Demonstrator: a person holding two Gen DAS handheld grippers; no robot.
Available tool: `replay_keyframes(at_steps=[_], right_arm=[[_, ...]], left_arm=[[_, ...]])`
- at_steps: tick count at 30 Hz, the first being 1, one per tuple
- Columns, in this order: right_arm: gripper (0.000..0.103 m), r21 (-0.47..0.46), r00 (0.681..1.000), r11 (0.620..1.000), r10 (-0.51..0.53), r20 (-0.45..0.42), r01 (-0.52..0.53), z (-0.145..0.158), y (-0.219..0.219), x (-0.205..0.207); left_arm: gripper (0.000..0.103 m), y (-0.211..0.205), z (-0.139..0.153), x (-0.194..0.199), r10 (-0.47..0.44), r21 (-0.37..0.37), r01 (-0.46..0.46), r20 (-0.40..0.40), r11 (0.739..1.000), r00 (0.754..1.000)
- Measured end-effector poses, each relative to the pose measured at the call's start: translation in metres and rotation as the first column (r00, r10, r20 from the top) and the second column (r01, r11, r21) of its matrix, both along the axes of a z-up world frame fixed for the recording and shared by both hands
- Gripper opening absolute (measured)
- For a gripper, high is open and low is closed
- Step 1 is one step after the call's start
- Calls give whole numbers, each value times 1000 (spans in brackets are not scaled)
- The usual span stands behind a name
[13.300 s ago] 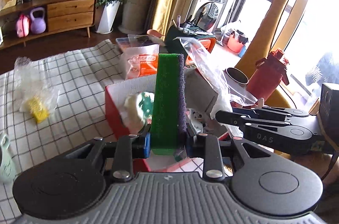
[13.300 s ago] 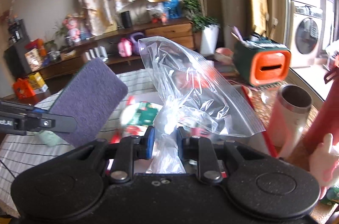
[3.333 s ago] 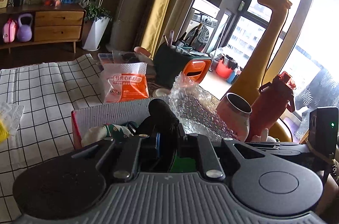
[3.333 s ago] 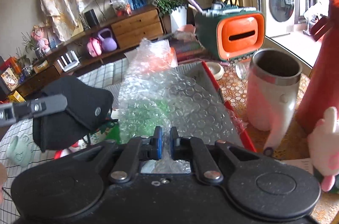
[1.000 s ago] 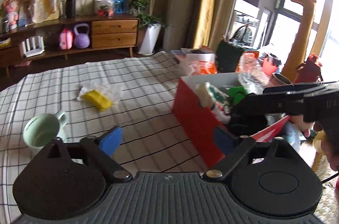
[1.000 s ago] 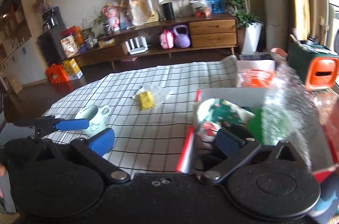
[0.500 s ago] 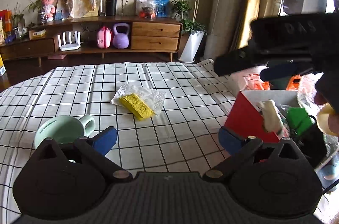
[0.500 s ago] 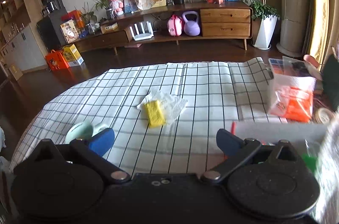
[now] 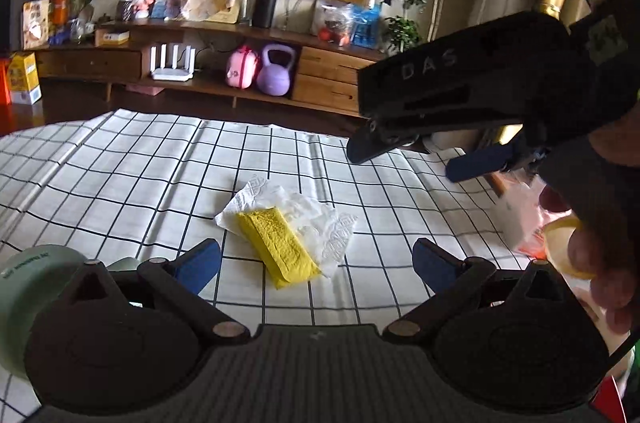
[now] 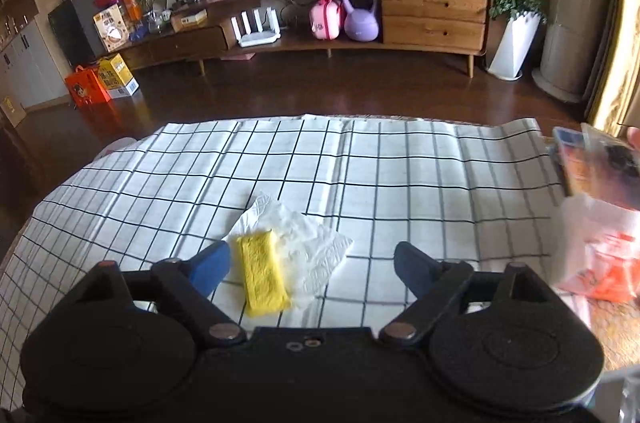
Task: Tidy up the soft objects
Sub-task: 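Move both tools to the yellow sponge lying on the white tissue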
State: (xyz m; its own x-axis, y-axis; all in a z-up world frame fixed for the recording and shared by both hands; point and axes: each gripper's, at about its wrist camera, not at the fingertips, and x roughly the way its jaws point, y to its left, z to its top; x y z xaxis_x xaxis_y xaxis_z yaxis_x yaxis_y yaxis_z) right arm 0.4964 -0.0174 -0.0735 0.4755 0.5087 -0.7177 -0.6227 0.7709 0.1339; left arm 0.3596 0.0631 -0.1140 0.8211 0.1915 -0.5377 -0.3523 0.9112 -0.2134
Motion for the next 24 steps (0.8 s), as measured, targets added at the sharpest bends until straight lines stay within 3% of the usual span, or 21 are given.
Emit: replay_keyframes(at_steps=[5,8,10,11,12,19,24], right_arm=[[79,-40,999,999,26,-20,-27,-22,23,24],[75,-65,999,997,28,-38,-31,-37,31,39],[66,-79,998,996,45,-49,-49,-44,36,47],[60,-89,997,994,62,-54,-67,-47,39,51],[60,-92,996,993,69,-55,-74,-50,40,54],[61,-72,992,993,89,-93,-96,-74,54,66],[61,-72,992,993,82,-95,-89,-87,62,69]], left_arm=[[102,6,-8,29,38,-6,-38,-24,999,999],[101,5,-14,42,57,47,-55,-41,997,998],[98,8,-21,47,79,52,-76,-60,996,995],[91,10,-25,49,79,49,-76,-68,996,995],[83,11,-29,51,80,49,-76,-78,996,994],[72,18,-44,55,107,48,-103,-90,994,990],[54,25,-51,58,121,19,-119,-126,993,985]])
